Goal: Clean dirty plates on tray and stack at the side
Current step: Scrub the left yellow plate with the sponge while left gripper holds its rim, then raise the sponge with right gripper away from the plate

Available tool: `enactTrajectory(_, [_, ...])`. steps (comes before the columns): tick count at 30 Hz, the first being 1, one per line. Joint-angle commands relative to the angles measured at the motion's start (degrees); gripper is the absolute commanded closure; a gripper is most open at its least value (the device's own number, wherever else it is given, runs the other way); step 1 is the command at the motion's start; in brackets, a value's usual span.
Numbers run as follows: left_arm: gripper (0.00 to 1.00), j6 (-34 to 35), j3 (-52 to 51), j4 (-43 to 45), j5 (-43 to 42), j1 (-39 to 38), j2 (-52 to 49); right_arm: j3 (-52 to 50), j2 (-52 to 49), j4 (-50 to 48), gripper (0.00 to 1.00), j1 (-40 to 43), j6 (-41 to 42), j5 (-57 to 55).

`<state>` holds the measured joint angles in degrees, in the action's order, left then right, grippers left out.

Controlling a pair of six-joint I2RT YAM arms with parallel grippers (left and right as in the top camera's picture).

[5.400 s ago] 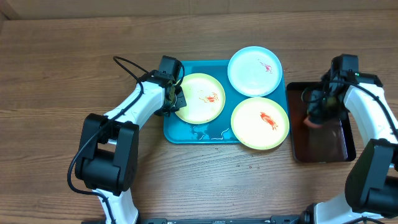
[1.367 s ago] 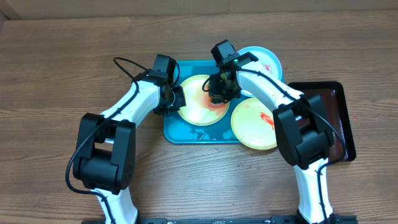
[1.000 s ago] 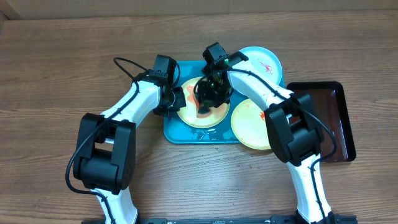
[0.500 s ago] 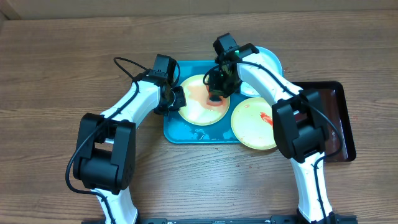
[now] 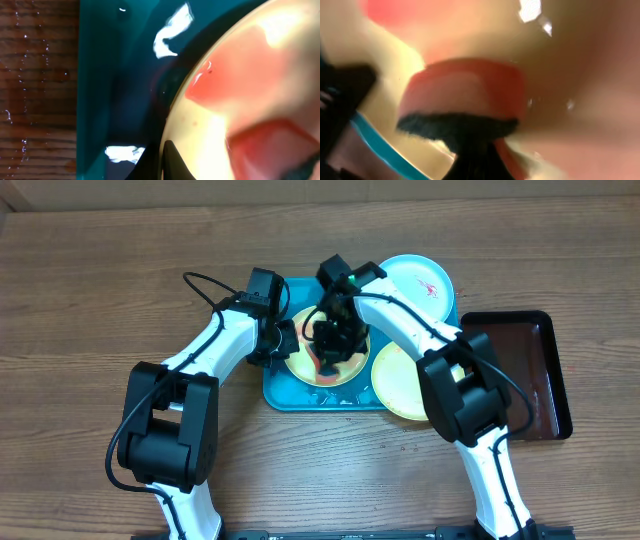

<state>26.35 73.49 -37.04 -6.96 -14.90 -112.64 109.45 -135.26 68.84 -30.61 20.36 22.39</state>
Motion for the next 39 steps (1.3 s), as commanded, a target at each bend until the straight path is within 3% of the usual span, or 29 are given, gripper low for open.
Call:
enactTrajectory(1, [0.96, -0.66, -0.22, 0.37, -0.11, -0.11, -0.83, 0.57, -1.90, 3.23, 0.96, 4.15, 2.08, -6.14])
enactTrajectory(8, [0.96, -0.68, -0.22, 0.59, -0.11, -0.11, -0.83, 0.55, -1.90, -5.51, 0.96, 7.02, 3.23, -11.67])
enactTrajectory(13, [0.96, -0.83, -0.22, 1.27, -0.11, -0.11, -0.83, 0.57, -1.90, -11.41, 0.96, 5.14, -4.55, -0.33])
enactTrajectory(23, [0.96, -1.05, -0.26, 1.92, 0.02, -0.13, -0.90, 8.07, 4.07, -3.50, 0.96, 9.25, -4.92, 2.78])
enactTrajectory(29, [0.89, -0.52, -0.26, 3.04, -0.13, -0.24, -1.90, 11.80, 10.71, -0.04, 0.96, 13.42, -5.70, 0.57])
enactTrajectory(32, [0.90, -0.39, -0.26, 3.08, -0.22, -0.50, -3.04, 11.80, 11.85, 1.60, 0.96, 14.97, -5.90, -0.04])
enactTrajectory(34, [0.96, -0.39, -0.26, 3.13, -0.17, -0.92, -4.02, 11.80, 11.85, 2.89, 0.96, 16.00, -6.36, -0.02])
enactTrajectory(39, [0.96, -0.94, -0.11, 4.50, 0.57, -1.18, -4.26, 11.80, 12.35, 5.09, 0.96, 18.12, -7.34, 0.04])
